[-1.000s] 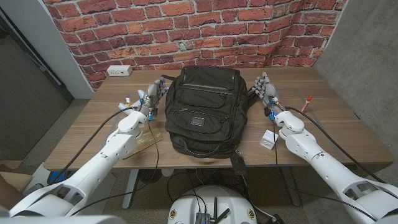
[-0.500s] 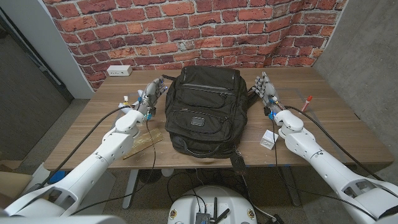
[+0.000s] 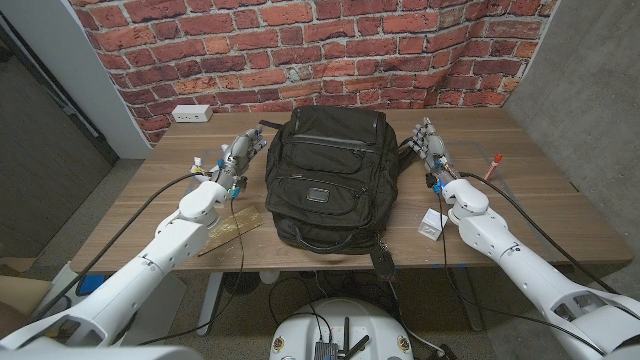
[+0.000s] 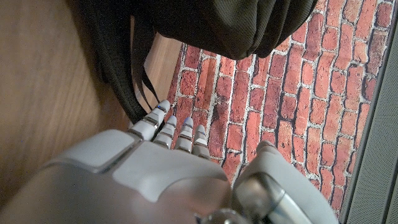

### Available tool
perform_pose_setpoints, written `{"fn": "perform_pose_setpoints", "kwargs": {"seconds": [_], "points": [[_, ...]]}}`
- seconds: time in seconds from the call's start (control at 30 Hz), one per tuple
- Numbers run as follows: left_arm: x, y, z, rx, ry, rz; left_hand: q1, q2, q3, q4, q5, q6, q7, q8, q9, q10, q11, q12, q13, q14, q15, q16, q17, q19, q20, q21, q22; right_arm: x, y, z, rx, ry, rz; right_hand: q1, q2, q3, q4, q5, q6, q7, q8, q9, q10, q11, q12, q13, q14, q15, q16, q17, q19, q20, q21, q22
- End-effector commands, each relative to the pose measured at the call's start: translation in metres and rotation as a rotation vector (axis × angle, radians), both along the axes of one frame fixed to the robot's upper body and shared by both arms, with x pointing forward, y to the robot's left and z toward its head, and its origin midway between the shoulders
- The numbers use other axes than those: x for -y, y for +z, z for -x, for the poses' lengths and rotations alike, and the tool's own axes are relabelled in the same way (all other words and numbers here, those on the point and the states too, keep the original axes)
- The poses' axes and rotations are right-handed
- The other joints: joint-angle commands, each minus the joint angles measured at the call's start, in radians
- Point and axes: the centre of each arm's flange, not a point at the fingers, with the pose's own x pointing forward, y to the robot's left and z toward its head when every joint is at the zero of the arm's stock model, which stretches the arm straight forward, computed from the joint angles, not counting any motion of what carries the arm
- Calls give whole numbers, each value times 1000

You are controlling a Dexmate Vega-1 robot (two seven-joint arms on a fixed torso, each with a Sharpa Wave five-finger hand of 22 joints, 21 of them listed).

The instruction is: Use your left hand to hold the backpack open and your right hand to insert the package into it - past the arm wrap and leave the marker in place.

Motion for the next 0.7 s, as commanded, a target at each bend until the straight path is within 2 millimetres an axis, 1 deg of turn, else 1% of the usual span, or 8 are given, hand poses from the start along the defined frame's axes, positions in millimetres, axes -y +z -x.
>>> {"fn": "perform_pose_setpoints", "kwargs": {"seconds": [0.03, 0.1, 0.2, 0.33, 0.37, 0.53, 0.63, 0.7], "points": [[-9, -3, 23, 47, 33, -45, 19, 0, 9, -33, -3, 36, -10, 7, 3, 29, -11, 8, 2, 26, -13, 5, 1, 23, -54, 9, 2, -3, -2, 2, 14, -11, -16, 8, 23, 11, -1, 4, 9, -1, 5, 4, 13, -2, 8, 3, 5, -9, 7, -1, 11, -18, 7, 5], [-13, -5, 31, 53, 39, -56, 24, 0, 10, -43, -4, 44, -13, 7, 3, 36, -16, 8, 2, 32, -17, 5, 1, 29, -56, 10, 2, -4, -3, 3, 15, -13, -17, 8, 23, 12, -1, 4, 8, -1, 4, 4, 13, -2, 8, 3, 5, -10, 7, -2, 12, -19, 7, 5], [-15, -6, 35, 52, 47, -67, 31, -2, 12, -58, -4, 57, -21, 7, 4, 47, -20, 9, 2, 42, -22, 5, 1, 36, -58, 10, 2, -5, -3, 3, 16, -14, -20, 8, 24, 13, -2, 4, 8, -3, 4, 4, 13, -2, 8, 3, 7, -11, 7, -2, 12, -22, 7, 5], [-20, -7, 43, 60, 51, -89, 39, -4, 13, -75, -5, 71, -25, 7, 4, 58, -23, 9, 2, 51, -27, 4, 0, 45, -61, 10, 2, -7, -4, 5, 18, -16, -22, 8, 25, 14, -2, 4, 7, -2, 4, 4, 14, -2, 8, 3, 7, -11, 8, -2, 13, -24, 6, 5], [-22, -8, 47, 66, 55, -102, 40, -4, 13, -78, -5, 73, -26, 6, 4, 60, -25, 9, 2, 52, -27, 4, 0, 46, -60, 10, 2, -8, -5, 5, 17, -18, -21, 8, 25, 15, -2, 4, 8, -2, 4, 4, 14, -2, 8, 3, 8, -12, 8, -2, 13, -23, 6, 5], [-26, -8, 55, 85, 58, -137, 48, -4, 15, -91, -5, 86, -31, 7, 4, 69, -31, 8, 2, 64, -38, 5, 0, 54, -64, 11, 2, -10, -6, 7, 13, -23, -17, 8, 26, 16, -2, 4, 7, -2, 4, 4, 16, -3, 8, 3, 8, -12, 8, -2, 13, -25, 6, 5], [-31, -8, 64, 101, 59, -177, 54, -3, 16, -100, -5, 93, -36, 6, 4, 75, -38, 8, 2, 70, -41, 4, 0, 59, -64, 10, 2, -12, -7, 9, 12, -30, -15, 8, 26, 17, -3, 4, 7, -2, 4, 4, 16, -2, 8, 3, 8, -12, 8, -3, 14, -25, 6, 5], [-32, -8, 65, 107, 56, -183, 57, -2, 17, -105, -5, 98, -38, 6, 4, 78, -40, 8, 2, 74, -43, 4, 0, 60, -66, 10, 2, -12, -7, 10, 11, -31, -15, 8, 26, 18, -3, 4, 8, -2, 4, 4, 16, -2, 8, 3, 8, -13, 8, -3, 14, -25, 6, 5]]}}
